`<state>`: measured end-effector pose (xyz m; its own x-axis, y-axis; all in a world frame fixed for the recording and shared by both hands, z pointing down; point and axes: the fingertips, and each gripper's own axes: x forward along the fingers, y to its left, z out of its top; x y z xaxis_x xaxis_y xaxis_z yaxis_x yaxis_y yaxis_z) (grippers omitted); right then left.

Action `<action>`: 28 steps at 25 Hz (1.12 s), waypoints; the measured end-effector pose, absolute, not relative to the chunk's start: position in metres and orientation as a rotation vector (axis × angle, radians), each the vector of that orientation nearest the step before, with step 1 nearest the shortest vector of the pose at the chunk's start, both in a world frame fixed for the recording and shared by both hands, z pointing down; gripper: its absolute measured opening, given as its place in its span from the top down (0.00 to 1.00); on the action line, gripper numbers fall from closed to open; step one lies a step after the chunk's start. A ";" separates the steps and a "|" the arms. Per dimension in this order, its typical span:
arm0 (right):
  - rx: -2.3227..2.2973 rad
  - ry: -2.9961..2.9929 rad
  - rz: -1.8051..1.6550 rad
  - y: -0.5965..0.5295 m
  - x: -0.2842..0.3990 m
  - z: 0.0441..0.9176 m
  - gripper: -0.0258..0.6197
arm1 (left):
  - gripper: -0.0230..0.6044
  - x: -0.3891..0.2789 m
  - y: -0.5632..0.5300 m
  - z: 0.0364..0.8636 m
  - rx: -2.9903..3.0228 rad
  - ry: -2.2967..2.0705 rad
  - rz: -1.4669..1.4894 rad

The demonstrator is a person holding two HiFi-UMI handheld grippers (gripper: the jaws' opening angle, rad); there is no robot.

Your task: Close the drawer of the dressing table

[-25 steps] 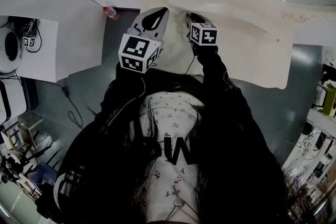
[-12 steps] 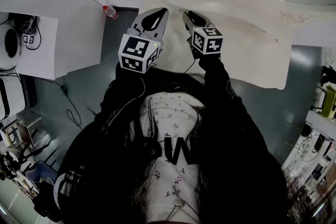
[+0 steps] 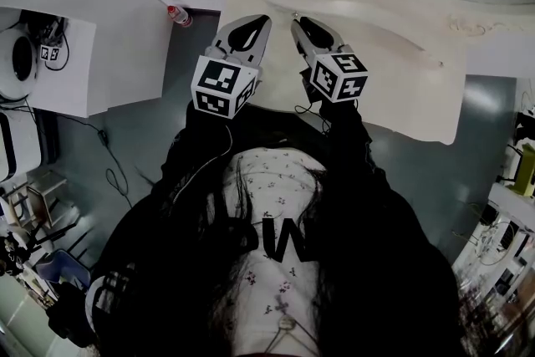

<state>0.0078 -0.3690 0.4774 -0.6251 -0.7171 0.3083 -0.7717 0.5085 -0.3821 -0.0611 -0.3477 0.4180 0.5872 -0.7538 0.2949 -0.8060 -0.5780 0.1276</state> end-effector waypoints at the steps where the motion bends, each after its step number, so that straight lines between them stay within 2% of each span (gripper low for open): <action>1: 1.295 -2.639 0.750 -0.365 0.008 0.475 0.83 | 0.96 -0.059 -0.345 0.419 2.567 -1.291 0.308; 19: 1.114 -2.735 0.742 -0.284 0.038 0.458 0.83 | 0.96 -0.019 -0.266 0.429 2.457 -1.428 0.296; 22: 1.098 -2.739 0.733 -0.270 0.049 0.458 0.89 | 0.96 -0.009 -0.255 0.430 2.434 -1.471 0.278; 28: 1.107 -2.752 0.767 -0.254 0.067 0.461 0.89 | 0.96 0.008 -0.239 0.429 2.426 -1.484 0.307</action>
<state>0.0665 -0.2544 0.4607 -0.7363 -0.6284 0.2509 -0.6676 0.6142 -0.4207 0.0076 -0.2392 0.4292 0.4499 -0.8329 0.3225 -0.8924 -0.4330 0.1268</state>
